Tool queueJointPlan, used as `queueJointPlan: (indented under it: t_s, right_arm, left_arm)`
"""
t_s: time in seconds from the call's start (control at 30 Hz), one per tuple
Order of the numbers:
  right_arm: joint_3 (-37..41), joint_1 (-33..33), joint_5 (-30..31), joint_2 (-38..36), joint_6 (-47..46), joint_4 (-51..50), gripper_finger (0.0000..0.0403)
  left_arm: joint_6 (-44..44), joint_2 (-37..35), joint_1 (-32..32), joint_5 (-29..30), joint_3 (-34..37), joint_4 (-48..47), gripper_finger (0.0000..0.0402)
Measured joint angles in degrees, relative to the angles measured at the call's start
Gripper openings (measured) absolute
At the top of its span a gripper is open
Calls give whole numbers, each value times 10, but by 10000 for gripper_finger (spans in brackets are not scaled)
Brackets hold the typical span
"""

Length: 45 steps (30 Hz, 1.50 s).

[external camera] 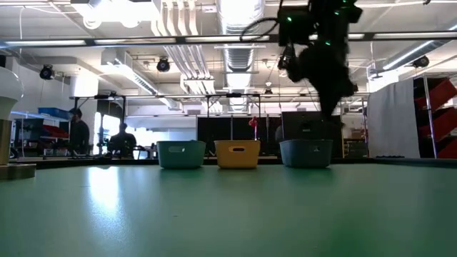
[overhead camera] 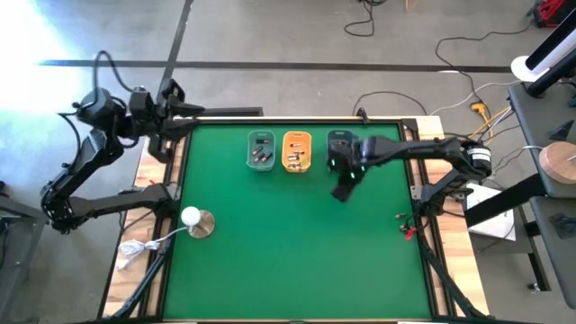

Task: Sort batteries
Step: Put the middle right triple a battery into the gray bin, then put the small brown battery into the gray bin

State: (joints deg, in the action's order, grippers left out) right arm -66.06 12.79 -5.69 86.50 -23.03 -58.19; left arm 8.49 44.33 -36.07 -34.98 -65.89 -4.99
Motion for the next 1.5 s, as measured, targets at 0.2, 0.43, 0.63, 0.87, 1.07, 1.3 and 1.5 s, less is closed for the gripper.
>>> queueJointPlan:
  t_s: [0.2, 0.43, 0.63, 0.87, 1.07, 1.3, 1.5]
  right_arm:
    - [-101, 90, 31, 33, 81, 22, 28]
    - [-157, 164, 29, 119, 167, 22, 28]
    - [-169, 191, 29, 200, 208, 15, 28]
    - [-171, 210, 72, 250, 233, 16, 29]
    - [-171, 214, 74, 261, 223, 15, 32]
    - [-171, 214, 73, 200, 202, -11, 98]
    - [-171, 209, 73, 129, 196, -106, 164]
  left_arm:
    - [-24, 34, 0, 23, 0, -95, 117]
    - [-63, 74, 0, 51, 1, -253, 117]
    - [-93, 99, 0, 63, 1, -395, 117]
    - [-138, 108, 0, 96, 16, -478, 117]
    - [-139, 95, 1, 127, 62, -453, 117]
    - [-123, 76, 2, 135, 106, -371, 117]
    - [-118, 78, 2, 136, 149, -301, 117]
